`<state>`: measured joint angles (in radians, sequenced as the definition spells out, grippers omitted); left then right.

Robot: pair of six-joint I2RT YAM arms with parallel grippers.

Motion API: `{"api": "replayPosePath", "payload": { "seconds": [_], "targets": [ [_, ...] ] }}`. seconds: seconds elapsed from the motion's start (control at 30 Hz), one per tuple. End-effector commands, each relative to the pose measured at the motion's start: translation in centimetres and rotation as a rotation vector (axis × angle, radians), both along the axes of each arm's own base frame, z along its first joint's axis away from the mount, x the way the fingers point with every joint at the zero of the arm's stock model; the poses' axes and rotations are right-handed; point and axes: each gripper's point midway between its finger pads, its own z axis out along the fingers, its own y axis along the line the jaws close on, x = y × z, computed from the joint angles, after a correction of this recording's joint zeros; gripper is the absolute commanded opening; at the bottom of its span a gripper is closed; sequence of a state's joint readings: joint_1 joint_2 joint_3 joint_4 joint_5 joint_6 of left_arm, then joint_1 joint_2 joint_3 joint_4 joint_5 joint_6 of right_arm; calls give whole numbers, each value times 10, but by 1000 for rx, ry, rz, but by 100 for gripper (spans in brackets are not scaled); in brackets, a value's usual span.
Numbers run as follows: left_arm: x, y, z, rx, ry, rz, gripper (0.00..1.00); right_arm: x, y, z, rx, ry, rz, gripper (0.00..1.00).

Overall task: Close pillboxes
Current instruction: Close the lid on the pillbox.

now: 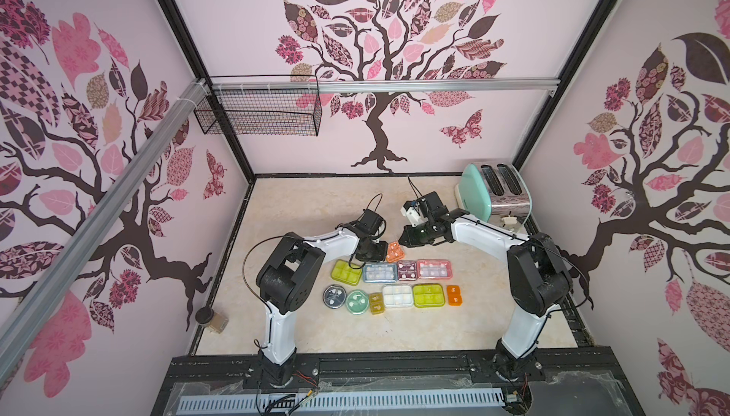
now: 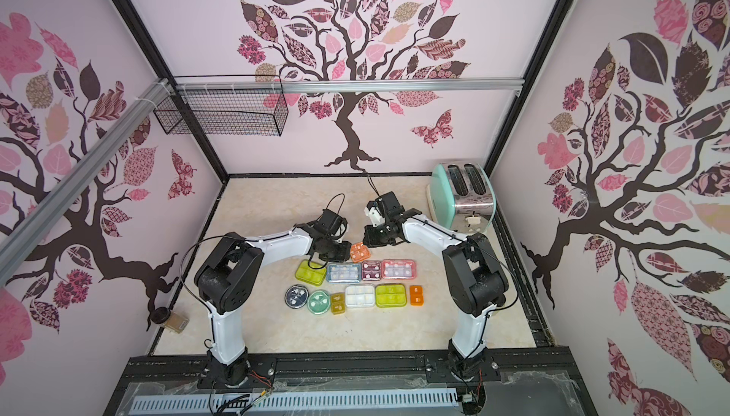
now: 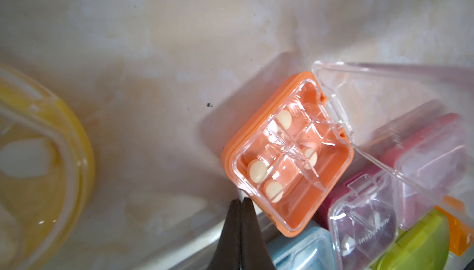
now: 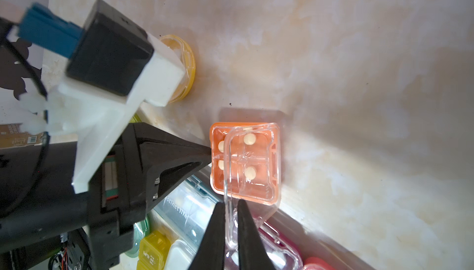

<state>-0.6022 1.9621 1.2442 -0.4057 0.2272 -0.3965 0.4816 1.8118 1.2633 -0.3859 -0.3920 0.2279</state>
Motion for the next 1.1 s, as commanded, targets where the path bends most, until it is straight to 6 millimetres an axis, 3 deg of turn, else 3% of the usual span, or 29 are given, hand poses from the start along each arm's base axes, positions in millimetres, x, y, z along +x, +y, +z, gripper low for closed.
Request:
{"api": "replayPosePath", "payload": {
  "seconds": [0.0, 0.27, 0.73, 0.93, 1.07],
  "targets": [
    [4, -10, 3, -21, -9, -14, 0, 1, 6, 2, -14, -1, 13, 13],
    [7, -14, 7, -32, -19, -12, 0, -6, 16, -1, -26, -1, 39, 12],
    [9, -13, 12, -37, -28, 3, 0, -10, 27, -26, -3, 42, 44, 19],
    [14, 8, 14, -15, -56, 82, 0, -7, 28, -36, 1, 52, 16, 18],
    [18, 24, 26, -46, -75, 122, 0, -6, 28, -37, 11, 46, 2, 18]
  ]
}}
